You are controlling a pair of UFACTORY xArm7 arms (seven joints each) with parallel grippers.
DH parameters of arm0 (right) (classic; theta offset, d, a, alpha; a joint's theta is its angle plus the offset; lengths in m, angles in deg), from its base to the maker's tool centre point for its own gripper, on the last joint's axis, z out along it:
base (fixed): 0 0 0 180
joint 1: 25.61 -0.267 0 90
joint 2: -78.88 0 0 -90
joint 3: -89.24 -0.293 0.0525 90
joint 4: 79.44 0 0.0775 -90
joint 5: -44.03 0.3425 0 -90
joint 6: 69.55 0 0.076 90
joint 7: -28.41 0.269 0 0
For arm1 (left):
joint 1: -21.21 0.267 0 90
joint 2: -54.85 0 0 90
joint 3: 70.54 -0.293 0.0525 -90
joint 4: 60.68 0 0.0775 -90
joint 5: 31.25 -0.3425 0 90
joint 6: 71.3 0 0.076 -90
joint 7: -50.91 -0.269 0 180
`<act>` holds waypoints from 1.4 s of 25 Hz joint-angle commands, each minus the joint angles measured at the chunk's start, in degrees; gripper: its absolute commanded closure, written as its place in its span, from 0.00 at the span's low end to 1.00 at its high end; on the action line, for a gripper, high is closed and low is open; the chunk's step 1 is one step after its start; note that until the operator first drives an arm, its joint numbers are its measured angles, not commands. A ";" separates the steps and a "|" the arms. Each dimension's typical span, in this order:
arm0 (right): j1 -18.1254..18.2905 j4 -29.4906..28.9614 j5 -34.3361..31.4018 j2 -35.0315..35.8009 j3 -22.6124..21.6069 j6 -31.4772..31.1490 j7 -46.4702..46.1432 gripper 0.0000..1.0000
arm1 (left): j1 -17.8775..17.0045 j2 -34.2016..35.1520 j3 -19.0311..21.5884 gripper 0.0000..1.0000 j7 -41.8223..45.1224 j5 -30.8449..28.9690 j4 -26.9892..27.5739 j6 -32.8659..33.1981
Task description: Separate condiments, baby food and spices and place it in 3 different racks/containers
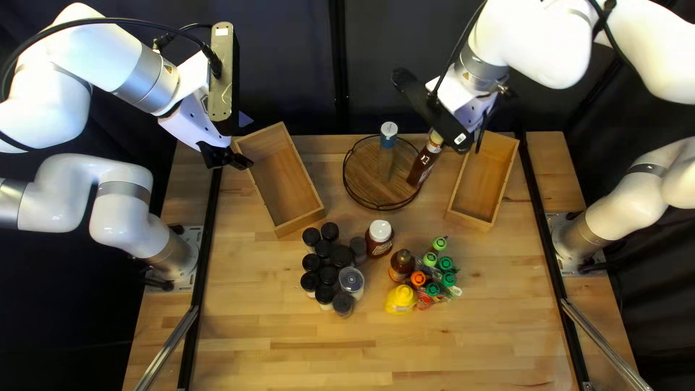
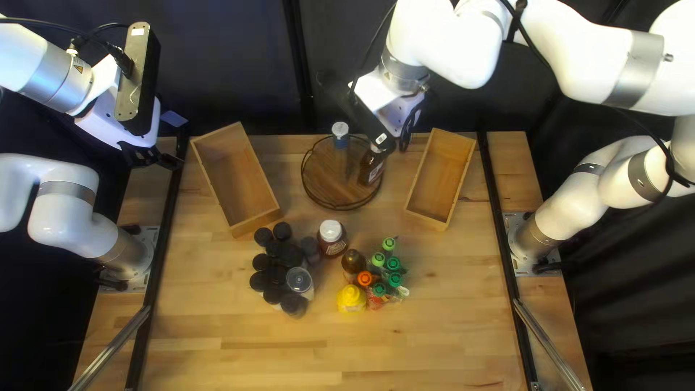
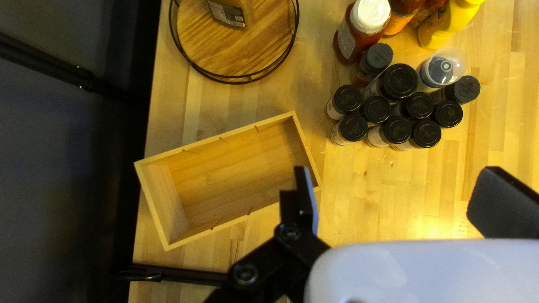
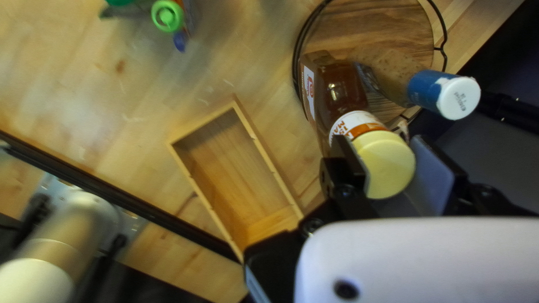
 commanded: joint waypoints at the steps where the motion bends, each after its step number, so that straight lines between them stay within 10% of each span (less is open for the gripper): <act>1: 0.51 0.57 -0.85 -3.16 1.02 1.94 -5.80 1.00 | 0.00 0.00 0.00 0.00 0.00 0.00 0.00 0.00; 35: 0.53 6.25 -2.38 -10.25 1.36 12.92 -12.03 1.00 | 0.00 0.00 0.00 0.00 0.00 0.00 0.00 0.00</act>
